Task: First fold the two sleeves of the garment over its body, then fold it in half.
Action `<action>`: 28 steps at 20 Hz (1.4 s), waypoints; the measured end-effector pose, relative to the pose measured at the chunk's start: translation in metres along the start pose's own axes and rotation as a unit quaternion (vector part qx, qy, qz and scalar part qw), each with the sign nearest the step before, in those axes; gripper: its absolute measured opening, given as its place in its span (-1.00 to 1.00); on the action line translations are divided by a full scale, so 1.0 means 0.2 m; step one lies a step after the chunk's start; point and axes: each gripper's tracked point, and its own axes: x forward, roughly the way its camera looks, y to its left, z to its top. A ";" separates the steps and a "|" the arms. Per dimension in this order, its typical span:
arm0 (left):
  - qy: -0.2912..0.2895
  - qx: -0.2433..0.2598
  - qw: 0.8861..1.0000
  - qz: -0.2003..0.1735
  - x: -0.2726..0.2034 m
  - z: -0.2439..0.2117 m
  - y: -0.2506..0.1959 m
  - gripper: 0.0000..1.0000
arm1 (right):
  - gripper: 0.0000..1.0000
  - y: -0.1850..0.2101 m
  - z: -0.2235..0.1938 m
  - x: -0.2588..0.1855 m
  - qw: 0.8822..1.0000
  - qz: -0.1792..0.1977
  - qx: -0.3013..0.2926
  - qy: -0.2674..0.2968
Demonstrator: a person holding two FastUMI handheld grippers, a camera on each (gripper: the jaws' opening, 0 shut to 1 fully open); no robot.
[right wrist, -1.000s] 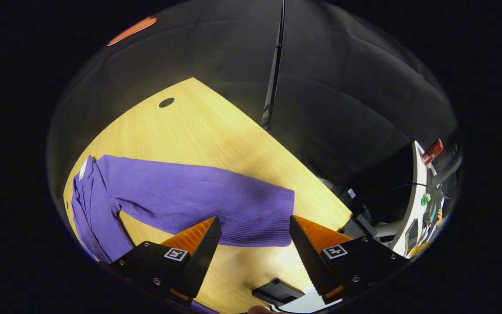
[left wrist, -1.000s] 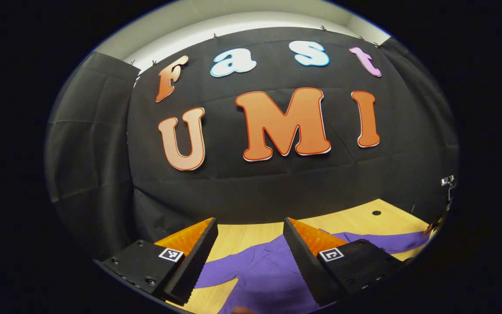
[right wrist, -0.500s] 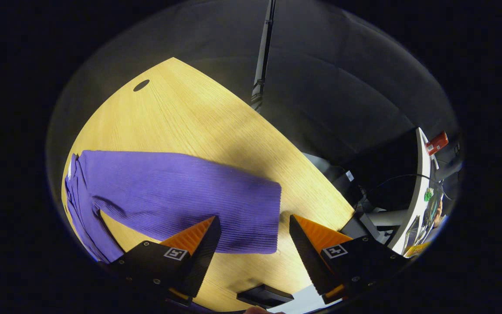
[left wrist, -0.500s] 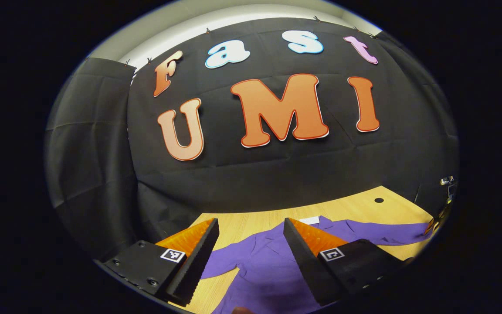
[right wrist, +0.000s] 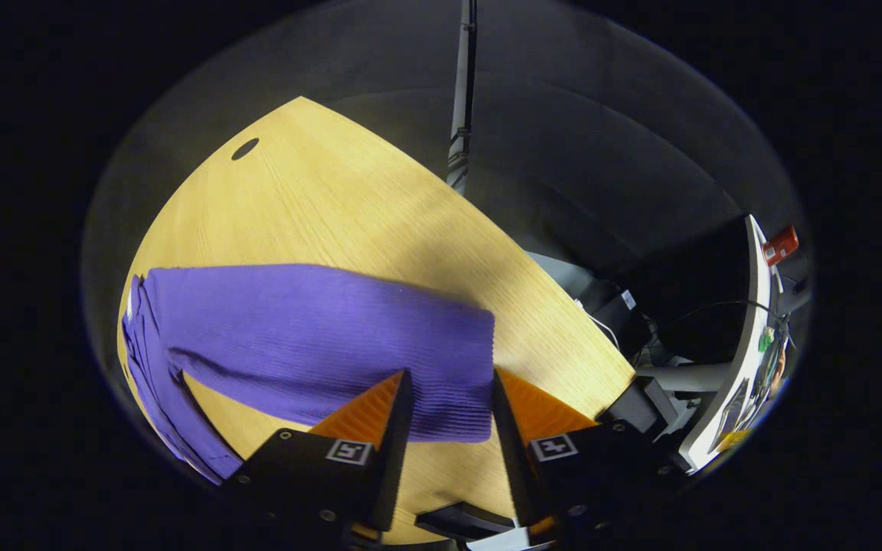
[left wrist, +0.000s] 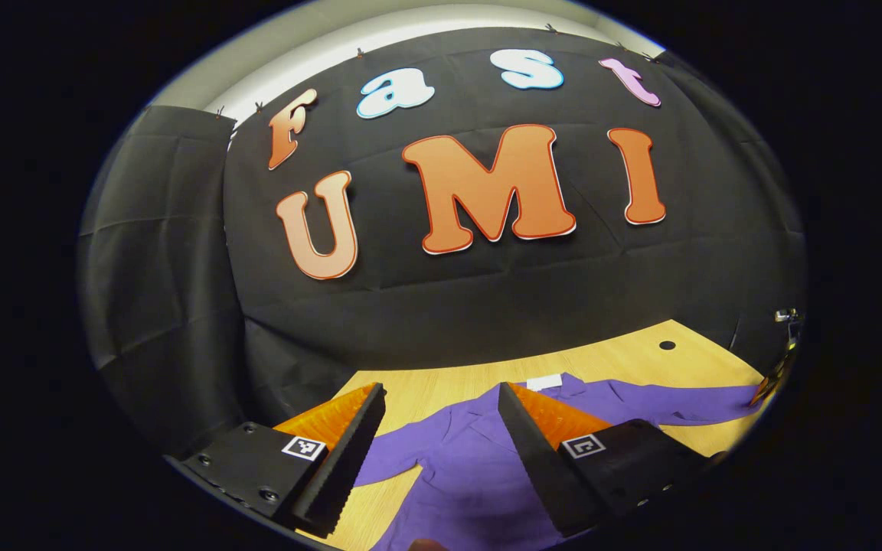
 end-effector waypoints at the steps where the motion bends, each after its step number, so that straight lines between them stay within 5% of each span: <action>1: 0.000 0.000 1.000 -0.002 0.00 0.00 0.00 0.92 | -0.12 0.00 0.01 0.01 1.000 0.004 0.008 -0.004; 2: 0.001 0.001 1.000 -0.003 0.00 0.00 0.01 0.92 | -0.57 0.00 0.03 0.00 1.000 0.007 0.018 -0.009; 3: 0.000 0.001 1.000 -0.005 0.00 0.00 0.02 0.92 | -0.58 0.02 0.03 0.00 0.999 0.012 0.029 -0.008; 4: 0.000 0.001 1.000 -0.005 0.00 0.00 0.03 0.92 | -0.85 0.06 0.04 -0.01 0.999 0.033 0.037 -0.008; 5: -0.001 0.002 1.000 -0.004 -0.01 0.00 0.05 0.92 | -0.91 0.11 0.04 -0.03 0.998 0.051 0.044 -0.013; 20: -0.024 -0.023 0.999 0.014 0.04 -0.03 0.44 0.96 | -0.94 0.86 0.17 -0.82 0.975 0.148 -0.078 -0.146; 28: -0.022 -0.037 0.998 0.049 0.04 -0.10 0.70 0.92 | -0.94 1.39 0.06 -1.07 0.950 0.187 -0.179 -0.172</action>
